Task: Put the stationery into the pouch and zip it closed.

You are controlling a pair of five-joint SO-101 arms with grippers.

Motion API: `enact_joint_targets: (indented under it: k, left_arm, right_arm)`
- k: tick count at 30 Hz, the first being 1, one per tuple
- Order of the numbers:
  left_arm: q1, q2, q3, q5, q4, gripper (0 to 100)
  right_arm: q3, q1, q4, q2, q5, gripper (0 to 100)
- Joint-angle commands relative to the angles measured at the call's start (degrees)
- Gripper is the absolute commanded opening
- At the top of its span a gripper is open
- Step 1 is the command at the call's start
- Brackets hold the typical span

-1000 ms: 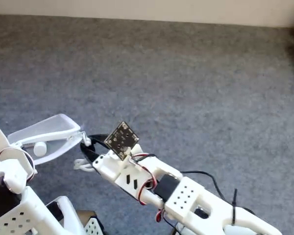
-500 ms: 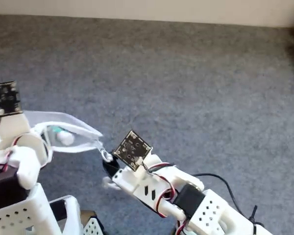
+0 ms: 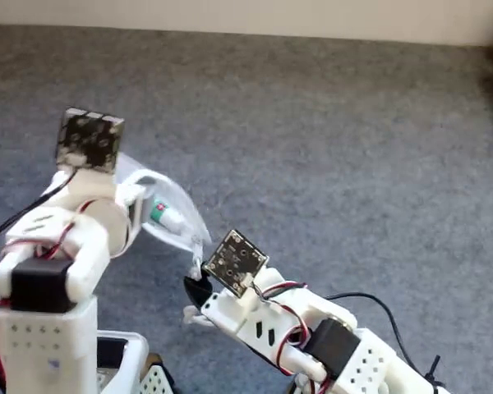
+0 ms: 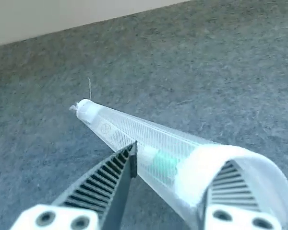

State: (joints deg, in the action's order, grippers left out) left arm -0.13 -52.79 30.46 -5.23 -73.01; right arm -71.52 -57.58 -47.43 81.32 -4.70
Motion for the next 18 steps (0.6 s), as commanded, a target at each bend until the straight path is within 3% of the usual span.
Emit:
enact_joint_targets:
  k: [1,10,15,18]
  left_arm:
    - [4.53,8.4,-2.33,-0.35,2.55,26]
    - [15.69,17.63,-13.23,-0.35,2.29,28]
    - [17.1,22.46,-15.6,-0.44,1.85,30]
    - [18.42,23.52,-19.74,-2.11,-2.99,30]
  right_arm:
    - [0.4,0.57,-1.1,4.62,-0.26,0.5]
    - [-2.42,0.66,-2.24,9.54,-0.26,0.5]
    - [-2.86,0.84,-2.24,11.65,-0.35,0.5]
    - [-2.95,0.92,-2.24,12.44,-0.35,0.5]
